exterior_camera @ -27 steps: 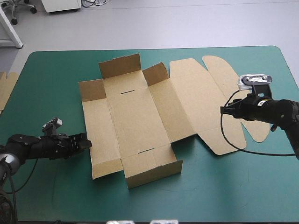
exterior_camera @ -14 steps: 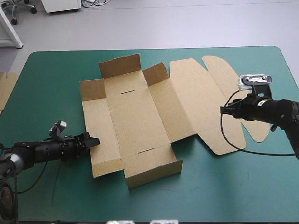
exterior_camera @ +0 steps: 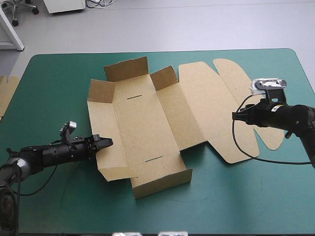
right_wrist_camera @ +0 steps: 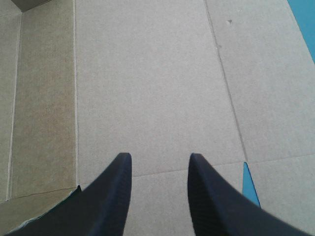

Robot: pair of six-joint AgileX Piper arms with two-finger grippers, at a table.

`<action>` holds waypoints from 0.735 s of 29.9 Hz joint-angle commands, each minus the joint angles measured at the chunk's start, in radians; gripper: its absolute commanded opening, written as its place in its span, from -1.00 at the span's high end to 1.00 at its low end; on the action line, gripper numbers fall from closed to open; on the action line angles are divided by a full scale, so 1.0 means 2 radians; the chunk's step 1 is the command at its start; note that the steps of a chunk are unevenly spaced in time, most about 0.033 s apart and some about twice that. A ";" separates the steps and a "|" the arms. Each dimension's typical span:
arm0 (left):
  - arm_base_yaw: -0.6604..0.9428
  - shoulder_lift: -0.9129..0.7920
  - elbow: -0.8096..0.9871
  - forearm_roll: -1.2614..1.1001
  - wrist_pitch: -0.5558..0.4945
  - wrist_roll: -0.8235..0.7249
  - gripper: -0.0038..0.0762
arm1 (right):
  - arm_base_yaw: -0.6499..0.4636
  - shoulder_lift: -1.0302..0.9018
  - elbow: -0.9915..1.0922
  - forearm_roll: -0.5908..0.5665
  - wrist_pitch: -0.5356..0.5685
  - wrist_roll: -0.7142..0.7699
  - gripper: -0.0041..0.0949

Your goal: Fold the box

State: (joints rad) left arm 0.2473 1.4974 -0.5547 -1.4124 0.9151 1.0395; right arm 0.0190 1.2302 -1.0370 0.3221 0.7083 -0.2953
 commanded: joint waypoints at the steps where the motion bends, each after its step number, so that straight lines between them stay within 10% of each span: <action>1: -0.024 -0.012 -0.031 -0.026 -0.001 -0.010 0.10 | 0.002 -0.010 -0.017 0.007 -0.025 -0.006 0.18; 22: -0.045 -0.006 -0.058 0.046 -0.047 -0.029 0.76 | 0.002 -0.008 -0.017 0.007 -0.029 -0.006 0.18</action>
State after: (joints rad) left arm 0.1650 1.5131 -0.6445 -1.2861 0.7915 0.9671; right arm 0.0190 1.2321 -1.0370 0.3221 0.7054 -0.2953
